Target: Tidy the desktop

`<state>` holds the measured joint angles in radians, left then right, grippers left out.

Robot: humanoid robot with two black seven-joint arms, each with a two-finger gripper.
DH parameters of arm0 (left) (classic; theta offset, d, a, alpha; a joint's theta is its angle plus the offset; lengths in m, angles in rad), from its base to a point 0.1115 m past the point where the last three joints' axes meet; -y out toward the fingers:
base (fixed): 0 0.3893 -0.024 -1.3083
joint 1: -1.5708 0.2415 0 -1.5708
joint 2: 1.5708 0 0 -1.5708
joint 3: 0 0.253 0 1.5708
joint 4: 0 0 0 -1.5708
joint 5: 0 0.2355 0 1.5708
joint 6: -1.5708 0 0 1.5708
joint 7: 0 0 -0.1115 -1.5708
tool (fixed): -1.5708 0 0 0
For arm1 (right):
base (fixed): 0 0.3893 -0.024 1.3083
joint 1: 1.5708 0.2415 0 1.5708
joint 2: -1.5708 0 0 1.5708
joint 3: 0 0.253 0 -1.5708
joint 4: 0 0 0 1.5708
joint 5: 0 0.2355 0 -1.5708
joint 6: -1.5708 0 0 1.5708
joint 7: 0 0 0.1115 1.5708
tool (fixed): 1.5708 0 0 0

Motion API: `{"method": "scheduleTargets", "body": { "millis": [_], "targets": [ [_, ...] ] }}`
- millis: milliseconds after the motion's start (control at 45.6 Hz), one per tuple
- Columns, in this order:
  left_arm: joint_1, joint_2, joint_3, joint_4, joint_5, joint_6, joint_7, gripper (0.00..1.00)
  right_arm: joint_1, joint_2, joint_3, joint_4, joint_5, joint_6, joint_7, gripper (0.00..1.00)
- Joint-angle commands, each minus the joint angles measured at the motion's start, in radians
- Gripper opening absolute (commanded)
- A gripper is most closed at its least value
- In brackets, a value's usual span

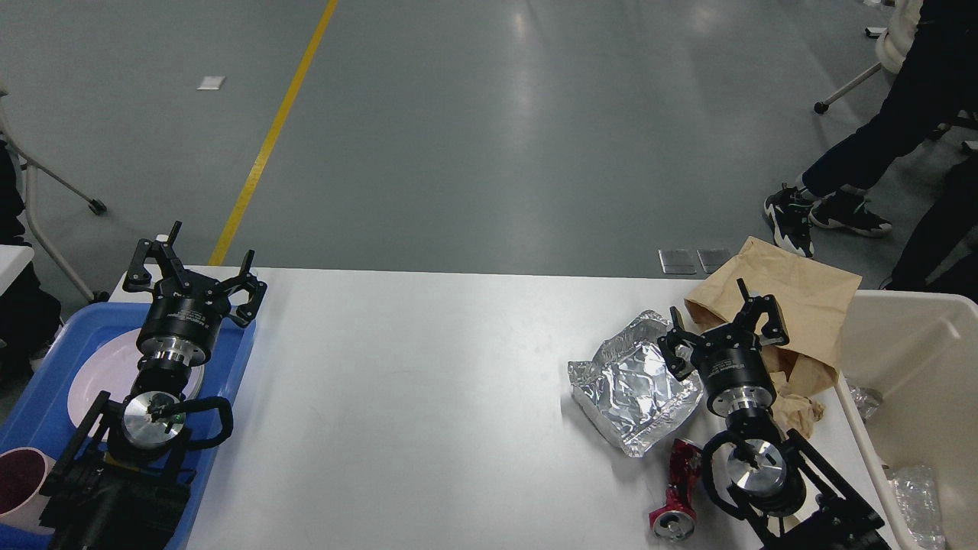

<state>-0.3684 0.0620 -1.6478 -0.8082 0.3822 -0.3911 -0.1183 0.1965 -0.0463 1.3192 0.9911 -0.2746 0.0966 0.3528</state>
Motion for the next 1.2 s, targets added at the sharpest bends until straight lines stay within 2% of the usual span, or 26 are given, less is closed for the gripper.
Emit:
{"method": "scheduleTargets", "body": {
  "millis": [0,372,592,767,854,920,1030,1183],
  "targets": [
    [-0.001,0.015,0.003,0.003,-0.003,-0.002,-0.027,0.96,0.000,0.000,0.000,0.000,0.000,0.000,0.000,1.00],
    [0.006,-0.002,0.020,0.029,-0.020,-0.006,-0.031,0.96,0.000,0.000,0.000,0.000,0.000,0.000,0.000,1.00],
    [-0.003,-0.042,0.026,0.034,-0.085,-0.046,-0.024,0.96,0.000,0.000,0.000,0.000,0.000,0.000,0.000,1.00],
    [0.009,-0.047,0.029,0.034,-0.085,-0.074,-0.034,0.96,0.000,0.000,0.000,0.000,0.000,0.000,0.000,1.00],
    [0.016,-0.054,0.060,0.034,-0.077,-0.120,-0.037,0.96,0.000,0.000,0.000,0.000,0.000,0.000,0.000,1.00],
    [0.042,-0.056,0.098,0.037,-0.085,-0.161,-0.053,0.96,0.000,0.000,0.000,0.000,0.000,0.000,0.000,1.00],
    [0.063,-0.048,0.111,0.037,-0.085,-0.177,-0.093,0.96,0.000,0.000,0.000,0.000,0.000,0.000,0.000,1.00],
    [0.066,-0.048,0.129,0.035,-0.079,-0.187,-0.080,0.96,0.000,0.000,0.000,0.000,0.000,0.000,0.000,1.00]
  ]
}}
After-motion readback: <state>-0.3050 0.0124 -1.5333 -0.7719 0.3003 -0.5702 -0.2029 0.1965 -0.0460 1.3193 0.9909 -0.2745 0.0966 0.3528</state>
